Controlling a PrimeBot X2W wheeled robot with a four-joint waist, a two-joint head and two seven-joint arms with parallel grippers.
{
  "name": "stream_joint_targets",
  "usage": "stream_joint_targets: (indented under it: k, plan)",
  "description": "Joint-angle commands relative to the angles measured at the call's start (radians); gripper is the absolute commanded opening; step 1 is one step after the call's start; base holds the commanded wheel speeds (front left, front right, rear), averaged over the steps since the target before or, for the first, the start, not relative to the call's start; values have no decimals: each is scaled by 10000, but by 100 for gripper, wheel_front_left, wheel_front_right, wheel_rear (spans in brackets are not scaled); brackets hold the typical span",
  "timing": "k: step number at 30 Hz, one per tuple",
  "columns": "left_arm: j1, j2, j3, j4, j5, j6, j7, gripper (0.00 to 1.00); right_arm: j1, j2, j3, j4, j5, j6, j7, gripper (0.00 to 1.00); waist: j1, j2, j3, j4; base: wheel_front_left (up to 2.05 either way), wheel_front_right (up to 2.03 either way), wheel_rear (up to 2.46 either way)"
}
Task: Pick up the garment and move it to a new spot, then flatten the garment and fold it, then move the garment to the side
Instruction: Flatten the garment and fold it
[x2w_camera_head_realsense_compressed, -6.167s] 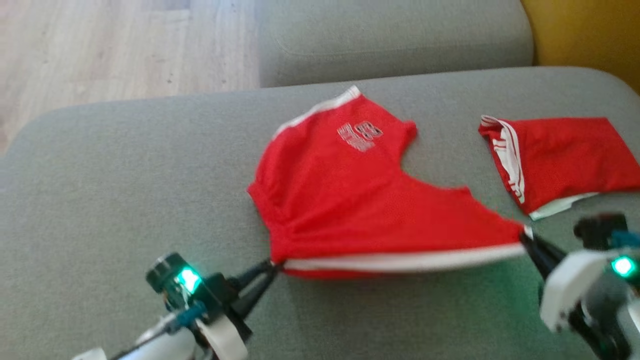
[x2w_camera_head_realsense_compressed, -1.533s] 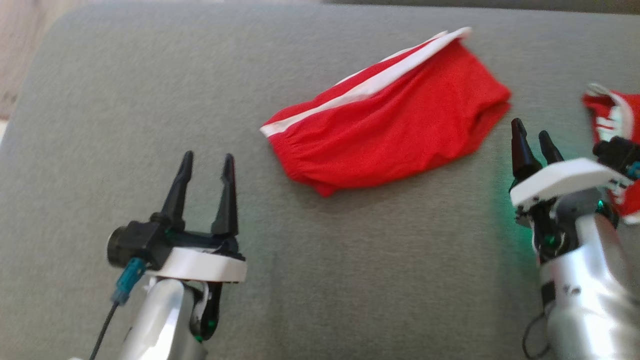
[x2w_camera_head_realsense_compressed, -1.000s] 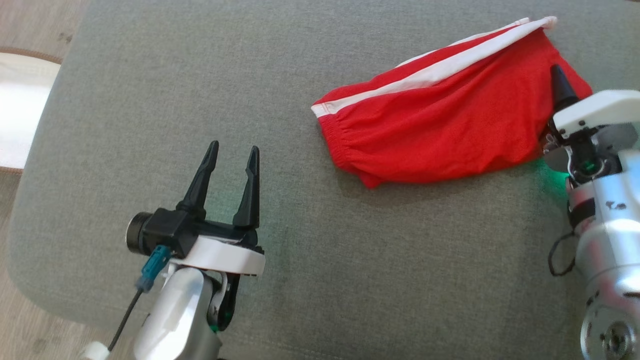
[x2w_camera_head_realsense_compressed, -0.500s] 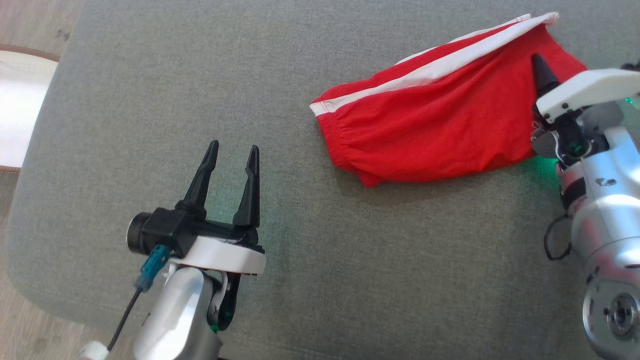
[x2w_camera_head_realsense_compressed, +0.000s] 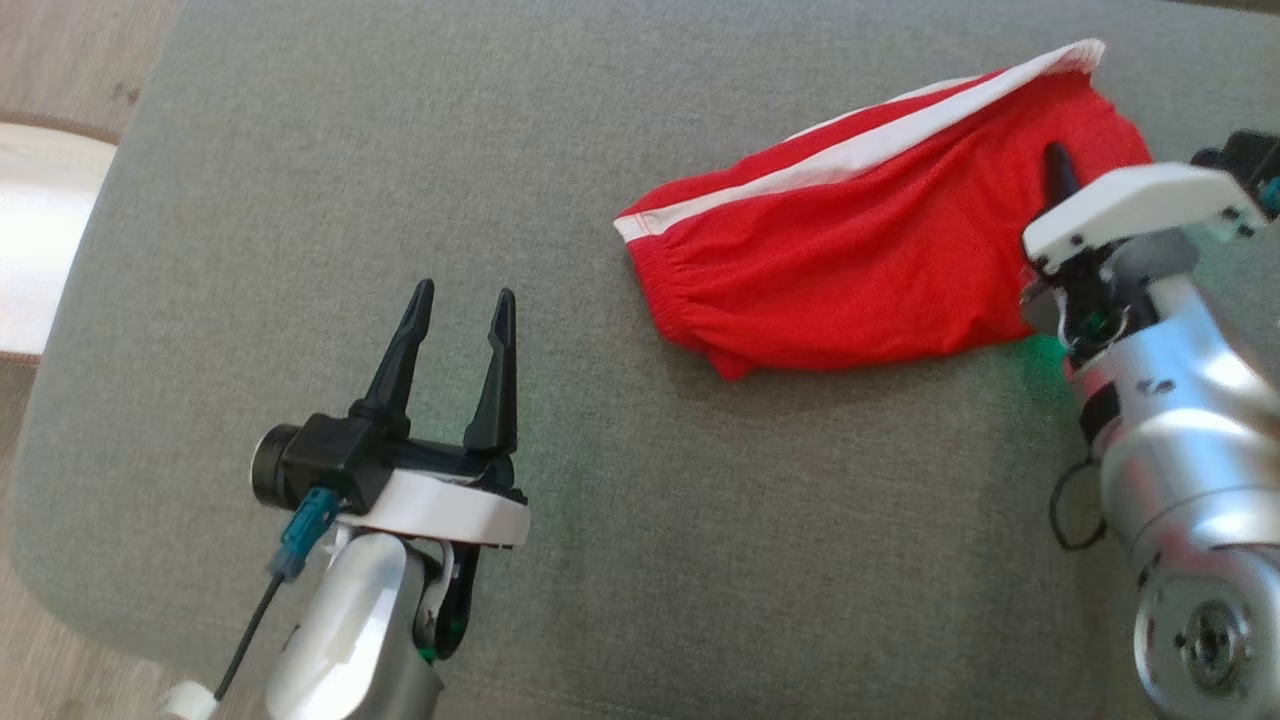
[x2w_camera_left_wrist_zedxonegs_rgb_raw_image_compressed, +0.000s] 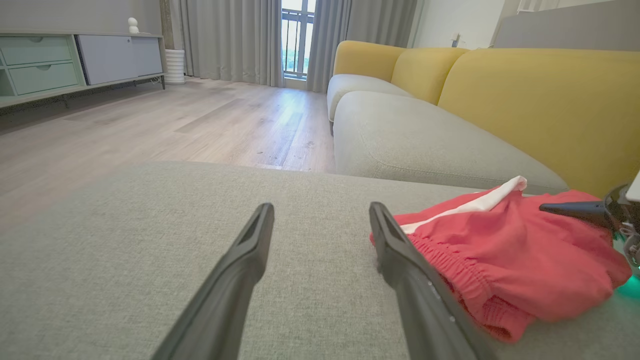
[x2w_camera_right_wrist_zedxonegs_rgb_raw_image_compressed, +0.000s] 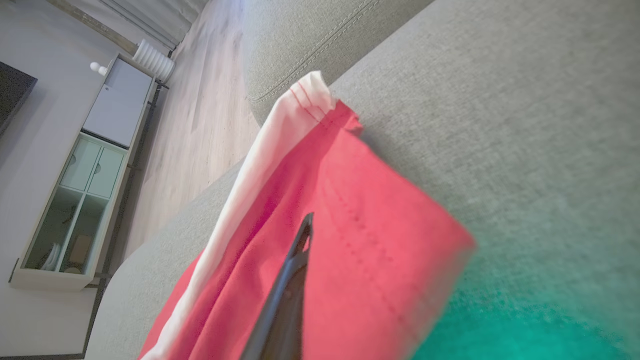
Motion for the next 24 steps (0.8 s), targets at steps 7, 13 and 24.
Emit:
stream_joint_targets:
  k: [7, 13, 24]
  plan:
    - [129, 89, 474, -280, 95, 15, -51, 100, 848, 219, 109, -356, 44, -4, -1129, 0, -2, 0, -614, -520, 0, 0, 0]
    - [451, 89, 632, -275, 231, -17, -51, 100, 1657, 213, -33, -718, 295, -4, -1746, 0, -2, 0, -1066, -1031, 0, 0, 0]
    - [979, 89, 684, -299, 340, -50, -51, 100, 3215, 261, -470, -1308, 527, -4, -2433, 0, -2, 0, -1644, -1483, 0, 0, 0]
